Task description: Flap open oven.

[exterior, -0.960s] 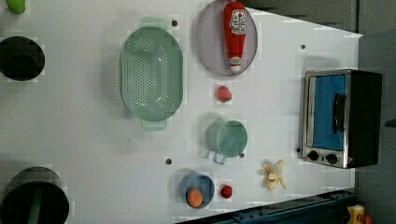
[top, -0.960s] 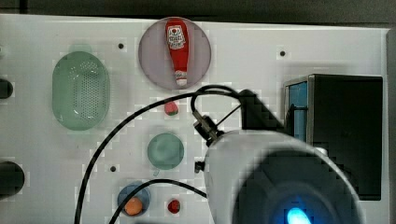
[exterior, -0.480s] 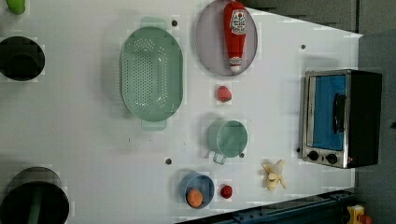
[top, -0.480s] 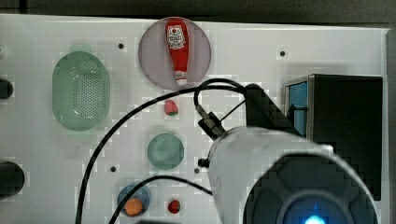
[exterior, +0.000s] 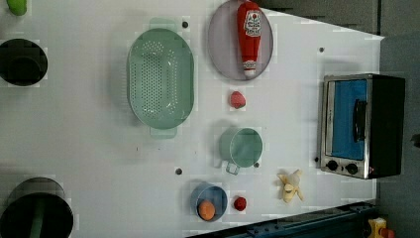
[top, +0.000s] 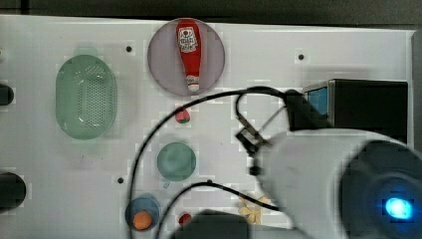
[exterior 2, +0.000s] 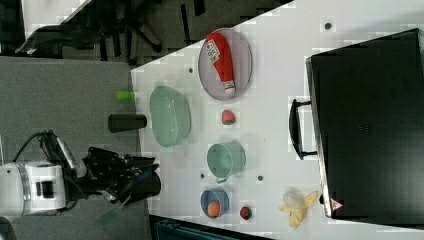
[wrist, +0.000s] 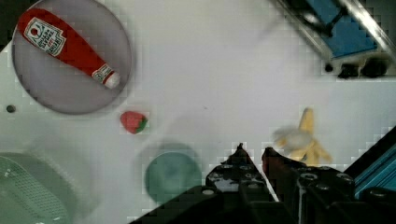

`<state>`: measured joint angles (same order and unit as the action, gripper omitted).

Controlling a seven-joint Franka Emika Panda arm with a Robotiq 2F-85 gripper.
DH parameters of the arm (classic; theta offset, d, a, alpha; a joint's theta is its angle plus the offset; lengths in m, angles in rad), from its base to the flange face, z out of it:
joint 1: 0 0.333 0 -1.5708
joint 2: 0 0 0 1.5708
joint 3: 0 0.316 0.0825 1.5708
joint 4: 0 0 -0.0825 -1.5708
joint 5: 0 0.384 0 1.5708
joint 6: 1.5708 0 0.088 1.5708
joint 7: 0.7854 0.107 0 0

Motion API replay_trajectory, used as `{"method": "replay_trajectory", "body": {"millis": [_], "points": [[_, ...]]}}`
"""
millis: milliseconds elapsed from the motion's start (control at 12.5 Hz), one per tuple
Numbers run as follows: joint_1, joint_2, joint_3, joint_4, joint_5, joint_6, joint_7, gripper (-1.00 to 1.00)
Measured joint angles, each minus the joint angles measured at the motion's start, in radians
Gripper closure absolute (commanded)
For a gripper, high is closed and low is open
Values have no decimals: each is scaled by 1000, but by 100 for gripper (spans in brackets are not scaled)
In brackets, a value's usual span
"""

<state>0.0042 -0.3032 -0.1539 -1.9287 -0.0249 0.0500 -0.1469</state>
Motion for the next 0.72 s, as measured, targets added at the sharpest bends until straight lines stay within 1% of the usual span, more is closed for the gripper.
{"method": "replay_trajectory", "body": {"millis": [160,480,560,720], "points": [[-4,8,-71,-7,-1,8,-136,65],[-26,47,-210,-17,-16,67,-483,65],[-37,65,-228,-22,-34,110,-568,65],[-47,102,-266,-70,-44,234,-724,65]]}}
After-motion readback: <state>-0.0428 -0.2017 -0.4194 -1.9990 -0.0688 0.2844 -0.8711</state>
